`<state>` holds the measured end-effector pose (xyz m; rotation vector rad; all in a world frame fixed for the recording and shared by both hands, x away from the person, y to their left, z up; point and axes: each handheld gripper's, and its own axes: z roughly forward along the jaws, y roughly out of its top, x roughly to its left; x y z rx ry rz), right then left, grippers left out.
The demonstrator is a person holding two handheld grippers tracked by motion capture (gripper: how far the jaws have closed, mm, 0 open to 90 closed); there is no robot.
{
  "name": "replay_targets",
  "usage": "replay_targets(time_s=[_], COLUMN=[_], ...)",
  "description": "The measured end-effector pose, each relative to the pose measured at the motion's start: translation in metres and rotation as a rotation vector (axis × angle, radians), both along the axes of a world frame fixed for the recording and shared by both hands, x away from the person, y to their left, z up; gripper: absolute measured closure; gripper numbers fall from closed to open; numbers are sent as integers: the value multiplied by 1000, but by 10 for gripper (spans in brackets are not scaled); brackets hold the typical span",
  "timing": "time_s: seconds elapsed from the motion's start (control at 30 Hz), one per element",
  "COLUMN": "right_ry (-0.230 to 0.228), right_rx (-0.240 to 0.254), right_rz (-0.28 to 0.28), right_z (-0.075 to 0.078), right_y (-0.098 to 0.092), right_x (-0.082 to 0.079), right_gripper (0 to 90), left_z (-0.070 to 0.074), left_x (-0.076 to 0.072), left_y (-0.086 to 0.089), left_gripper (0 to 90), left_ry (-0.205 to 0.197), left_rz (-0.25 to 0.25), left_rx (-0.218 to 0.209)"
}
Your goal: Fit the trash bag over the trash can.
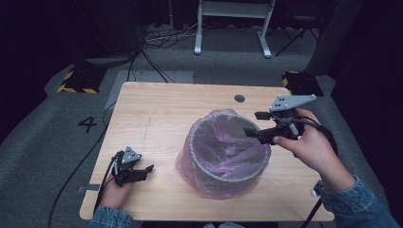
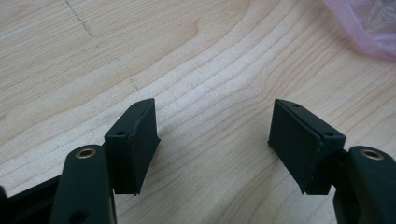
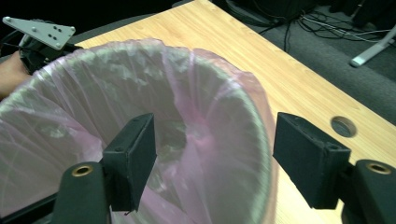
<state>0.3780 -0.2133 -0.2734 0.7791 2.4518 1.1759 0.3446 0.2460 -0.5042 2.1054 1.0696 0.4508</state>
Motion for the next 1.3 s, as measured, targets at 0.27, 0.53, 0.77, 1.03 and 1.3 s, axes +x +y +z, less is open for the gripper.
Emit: replay_targets(time_s=[0.27, 0.53, 0.77, 1.03, 1.3], right_ry=[-14, -21, -10, -23, 9], right_rx=[2, 3, 15, -3, -13], right_rz=[-48, -105, -170, -289, -347], right_z=[4, 1, -10, -41, -87], right_y=[-33, -70, -98, -119, -137], right_x=[-8, -17, -21, -26, -28], right_gripper=[288, 276, 271, 270, 266], left_z=[0, 0, 0, 0, 0], left_x=[0, -8, -10, -9, -10], left_y=[0, 16, 18, 18, 18], left_gripper=[323, 280, 269, 260, 256], left_ry=[-1, -1, 1, 1, 5], left_rz=[-2, -70, -45, -38, -36], left_rx=[3, 12, 7, 16, 12])
